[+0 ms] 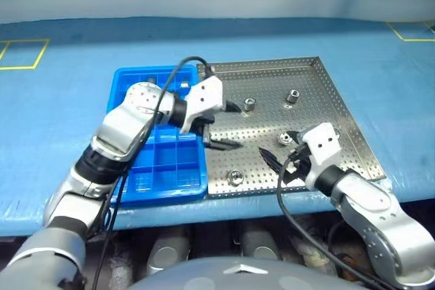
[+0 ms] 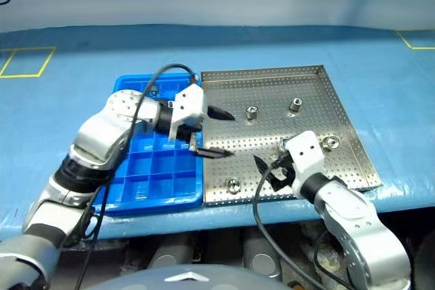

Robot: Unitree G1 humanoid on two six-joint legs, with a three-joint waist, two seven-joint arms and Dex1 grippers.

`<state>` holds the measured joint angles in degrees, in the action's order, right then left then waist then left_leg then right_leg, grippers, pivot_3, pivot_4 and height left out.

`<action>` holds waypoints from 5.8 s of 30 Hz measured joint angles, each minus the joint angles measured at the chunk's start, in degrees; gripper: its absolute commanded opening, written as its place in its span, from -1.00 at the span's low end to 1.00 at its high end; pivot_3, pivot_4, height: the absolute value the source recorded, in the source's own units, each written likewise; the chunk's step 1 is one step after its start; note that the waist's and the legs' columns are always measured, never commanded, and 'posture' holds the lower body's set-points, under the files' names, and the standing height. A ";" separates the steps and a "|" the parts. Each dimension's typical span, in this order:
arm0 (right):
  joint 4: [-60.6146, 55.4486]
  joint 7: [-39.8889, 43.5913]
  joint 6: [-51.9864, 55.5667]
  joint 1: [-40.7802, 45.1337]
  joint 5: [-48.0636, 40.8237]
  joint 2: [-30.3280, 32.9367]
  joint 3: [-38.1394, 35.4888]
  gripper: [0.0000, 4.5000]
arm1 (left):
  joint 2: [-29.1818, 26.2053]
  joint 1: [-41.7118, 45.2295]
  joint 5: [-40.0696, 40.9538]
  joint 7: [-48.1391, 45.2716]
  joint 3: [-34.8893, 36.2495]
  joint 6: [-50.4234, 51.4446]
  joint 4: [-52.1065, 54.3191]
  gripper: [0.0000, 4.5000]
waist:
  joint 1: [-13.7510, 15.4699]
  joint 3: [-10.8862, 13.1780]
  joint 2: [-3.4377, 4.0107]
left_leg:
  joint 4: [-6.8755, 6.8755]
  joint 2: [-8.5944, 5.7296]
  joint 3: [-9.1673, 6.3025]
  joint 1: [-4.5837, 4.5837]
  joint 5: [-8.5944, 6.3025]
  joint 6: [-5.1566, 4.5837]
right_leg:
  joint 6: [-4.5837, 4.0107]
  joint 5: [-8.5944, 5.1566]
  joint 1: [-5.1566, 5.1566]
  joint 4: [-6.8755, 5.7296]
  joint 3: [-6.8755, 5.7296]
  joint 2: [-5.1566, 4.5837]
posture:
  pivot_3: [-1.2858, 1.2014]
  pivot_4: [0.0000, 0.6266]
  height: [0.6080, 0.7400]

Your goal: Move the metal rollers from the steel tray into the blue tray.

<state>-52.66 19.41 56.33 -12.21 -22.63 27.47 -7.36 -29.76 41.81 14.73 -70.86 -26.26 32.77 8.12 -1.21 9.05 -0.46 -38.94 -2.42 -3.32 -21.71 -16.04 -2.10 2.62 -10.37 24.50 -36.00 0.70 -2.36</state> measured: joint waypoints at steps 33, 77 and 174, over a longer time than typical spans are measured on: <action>-4.43 -12.11 -2.23 -5.65 -1.22 -5.60 2.45 1.00 | 12.67 8.16 -23.83 -18.55 -18.45 -43.51 -32.89 0.13 | -4.27 -0.01 0.00 | -0.25 0.00 0.54 -0.01 -0.31 -0.54 | 0.66 0.29 0.03 0.13 0.43 -0.07 | -0.17 -0.52 1.00; 27.53 4.74 -14.05 29.75 5.03 -14.79 35.00 1.00 | -19.01 -44.55 -14.85 18.29 28.12 8.03 27.14 -0.25 | 5.04 0.11 0.06 | 0.07 0.01 -0.27 0.04 -0.12 0.18 | -0.01 -0.07 0.07 -0.02 -0.13 0.05 | 0.19 -0.52 1.00; 38.60 12.52 -18.25 35.30 8.24 -21.13 40.75 1.00 | -12.02 -45.82 4.41 26.05 44.38 4.53 28.41 -0.18 | 6.74 0.10 0.01 | 0.04 -0.07 -0.23 0.04 -0.18 0.36 | -0.39 0.20 0.23 0.15 -0.18 -0.04 | 0.34 -0.52 1.00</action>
<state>-14.06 31.93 38.08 23.09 -14.38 6.34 33.40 -41.78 -4.02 19.14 -44.82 18.12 37.30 36.54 5.54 9.15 -0.45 -38.89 -2.48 -3.55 -21.67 -16.22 -1.74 2.24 -10.17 24.74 -35.84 0.52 -2.40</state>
